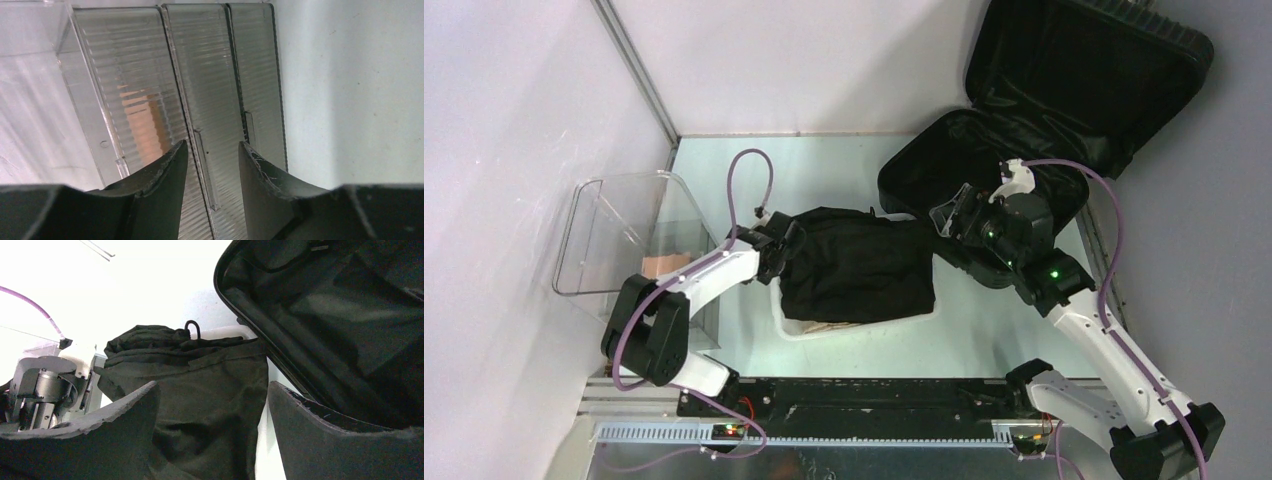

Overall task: Open, take out, and arrange the luggage
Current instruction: Open the drawer of the storage box.

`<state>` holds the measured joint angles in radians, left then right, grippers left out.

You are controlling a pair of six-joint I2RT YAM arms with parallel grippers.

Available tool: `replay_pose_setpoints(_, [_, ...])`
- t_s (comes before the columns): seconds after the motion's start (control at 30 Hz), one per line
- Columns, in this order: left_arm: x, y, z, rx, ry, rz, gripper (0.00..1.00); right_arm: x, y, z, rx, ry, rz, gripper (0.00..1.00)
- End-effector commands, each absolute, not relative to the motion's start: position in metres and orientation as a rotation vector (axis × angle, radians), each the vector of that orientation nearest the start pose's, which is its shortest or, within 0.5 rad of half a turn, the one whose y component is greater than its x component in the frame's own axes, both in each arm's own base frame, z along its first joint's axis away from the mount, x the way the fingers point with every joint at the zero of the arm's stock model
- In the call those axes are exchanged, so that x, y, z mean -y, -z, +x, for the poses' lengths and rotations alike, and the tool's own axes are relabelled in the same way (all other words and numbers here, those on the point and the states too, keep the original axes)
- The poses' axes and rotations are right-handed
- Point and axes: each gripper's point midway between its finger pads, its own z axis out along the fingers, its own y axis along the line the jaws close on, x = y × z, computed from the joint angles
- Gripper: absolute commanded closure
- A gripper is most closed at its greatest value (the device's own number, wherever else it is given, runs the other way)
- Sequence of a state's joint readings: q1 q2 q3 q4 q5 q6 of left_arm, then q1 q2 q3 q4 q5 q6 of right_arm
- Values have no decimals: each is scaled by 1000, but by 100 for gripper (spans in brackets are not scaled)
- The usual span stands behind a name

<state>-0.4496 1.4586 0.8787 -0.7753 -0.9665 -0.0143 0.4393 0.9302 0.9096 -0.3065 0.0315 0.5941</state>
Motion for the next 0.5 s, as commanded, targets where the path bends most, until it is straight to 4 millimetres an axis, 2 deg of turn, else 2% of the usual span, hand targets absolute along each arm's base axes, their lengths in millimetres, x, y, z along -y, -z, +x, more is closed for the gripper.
replay_pose_setpoints(0.0, [-38,-126,271,-2352,-1273,350,50,-150,-298,297,-1867,-667,196,18])
replay_pose_setpoints(0.23, [-47,-124,266,-2339,-1335,342,54,-141,-302,293,-1856,-639,193,17])
replay_pose_setpoints(0.47, [-58,-124,259,-2305,-1360,444,55,-136,-303,293,-1851,-632,185,15])
